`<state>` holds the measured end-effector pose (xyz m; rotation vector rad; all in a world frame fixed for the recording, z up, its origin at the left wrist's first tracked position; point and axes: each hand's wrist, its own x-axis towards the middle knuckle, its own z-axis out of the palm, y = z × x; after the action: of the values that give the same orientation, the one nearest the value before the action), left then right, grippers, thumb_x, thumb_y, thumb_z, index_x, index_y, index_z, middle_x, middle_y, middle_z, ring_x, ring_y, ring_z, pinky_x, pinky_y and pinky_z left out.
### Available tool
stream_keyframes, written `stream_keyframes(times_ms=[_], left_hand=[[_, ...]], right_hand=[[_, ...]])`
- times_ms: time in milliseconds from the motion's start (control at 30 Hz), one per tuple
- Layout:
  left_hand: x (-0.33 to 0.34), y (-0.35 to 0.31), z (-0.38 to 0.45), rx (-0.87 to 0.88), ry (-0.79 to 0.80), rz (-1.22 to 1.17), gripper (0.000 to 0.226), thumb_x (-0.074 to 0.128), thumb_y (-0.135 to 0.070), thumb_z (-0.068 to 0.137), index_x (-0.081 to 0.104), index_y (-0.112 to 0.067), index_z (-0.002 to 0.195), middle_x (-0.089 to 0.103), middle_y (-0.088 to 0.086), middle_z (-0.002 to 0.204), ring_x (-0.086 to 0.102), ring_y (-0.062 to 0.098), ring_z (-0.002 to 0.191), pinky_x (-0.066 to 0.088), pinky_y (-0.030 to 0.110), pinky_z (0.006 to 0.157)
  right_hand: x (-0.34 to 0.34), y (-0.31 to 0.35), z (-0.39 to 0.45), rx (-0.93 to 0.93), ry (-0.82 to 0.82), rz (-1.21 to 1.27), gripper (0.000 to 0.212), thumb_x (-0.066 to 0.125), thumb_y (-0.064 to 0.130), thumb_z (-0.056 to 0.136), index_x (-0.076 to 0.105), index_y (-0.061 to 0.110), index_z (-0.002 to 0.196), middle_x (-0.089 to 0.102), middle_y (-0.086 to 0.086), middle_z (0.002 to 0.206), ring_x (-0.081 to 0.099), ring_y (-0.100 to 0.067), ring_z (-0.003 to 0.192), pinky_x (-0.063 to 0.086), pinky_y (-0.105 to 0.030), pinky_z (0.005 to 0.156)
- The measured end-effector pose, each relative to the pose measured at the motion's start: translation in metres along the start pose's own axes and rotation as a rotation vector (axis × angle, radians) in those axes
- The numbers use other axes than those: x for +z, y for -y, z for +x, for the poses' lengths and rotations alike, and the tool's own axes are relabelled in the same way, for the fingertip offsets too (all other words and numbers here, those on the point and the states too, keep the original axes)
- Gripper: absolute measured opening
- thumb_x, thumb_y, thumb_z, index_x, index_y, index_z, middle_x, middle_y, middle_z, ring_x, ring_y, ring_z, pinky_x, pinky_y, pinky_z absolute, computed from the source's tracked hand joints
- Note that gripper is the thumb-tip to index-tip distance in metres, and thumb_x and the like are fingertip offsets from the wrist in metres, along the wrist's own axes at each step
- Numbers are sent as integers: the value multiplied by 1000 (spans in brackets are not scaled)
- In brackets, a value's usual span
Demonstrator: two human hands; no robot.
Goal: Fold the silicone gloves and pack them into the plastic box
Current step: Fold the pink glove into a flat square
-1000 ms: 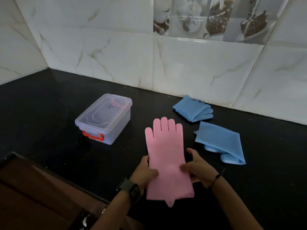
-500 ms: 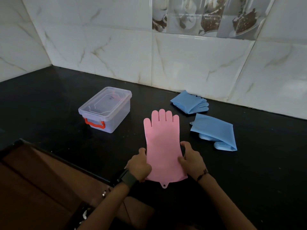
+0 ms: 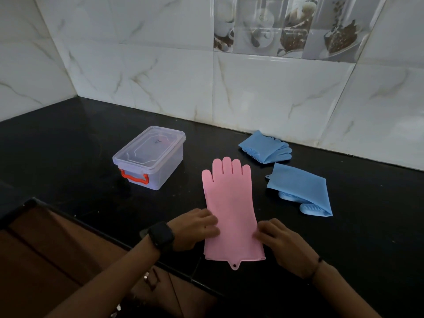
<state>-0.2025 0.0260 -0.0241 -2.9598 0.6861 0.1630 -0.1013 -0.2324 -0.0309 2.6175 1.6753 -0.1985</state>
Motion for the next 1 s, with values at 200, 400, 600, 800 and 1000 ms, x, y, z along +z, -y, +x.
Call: stream_keyframes(times_ms=[200, 400, 600, 800, 1000], left_hand=[[6, 12, 4, 120, 42, 90, 43, 52, -13, 92, 46, -8, 134, 48, 16, 141, 45, 32, 131, 34, 40, 111], [7, 21, 3, 204, 28, 132, 39, 52, -12, 92, 50, -5, 130, 52, 17, 138, 48, 33, 129, 35, 40, 110], [10, 7, 17, -316, -315, -525, 29, 43, -17, 96, 62, 2, 105, 67, 18, 103, 64, 31, 94, 49, 29, 83], [-8, 18, 45, -980, -361, -1356, 23, 40, -17, 98, 50, -14, 77, 53, 5, 89, 56, 19, 82, 54, 33, 79], [-10, 25, 60, -979, -351, -1077, 30, 42, -27, 97, 38, -24, 68, 44, -4, 72, 46, 9, 64, 51, 27, 71]], right_hand=[[-14, -14, 3, -305, -58, -227, 50, 84, 39, 56, 70, 31, 103, 70, 7, 114, 65, -15, 108, 53, -28, 87], [-19, -17, 14, -408, -69, -217, 56, 91, 38, 42, 74, 30, 94, 75, 9, 103, 70, -9, 96, 54, -22, 80], [-15, -7, 23, -127, -161, 194, 21, 57, 28, 88, 67, 17, 103, 68, -1, 112, 61, -14, 106, 45, -23, 95], [-28, -11, 87, 532, -423, 772, 15, 46, 10, 95, 60, 5, 93, 61, -10, 89, 52, -10, 69, 46, -20, 67], [-19, -18, 118, 658, -381, 693, 25, 52, 11, 89, 49, 9, 114, 60, -3, 84, 52, -8, 65, 42, -15, 59]])
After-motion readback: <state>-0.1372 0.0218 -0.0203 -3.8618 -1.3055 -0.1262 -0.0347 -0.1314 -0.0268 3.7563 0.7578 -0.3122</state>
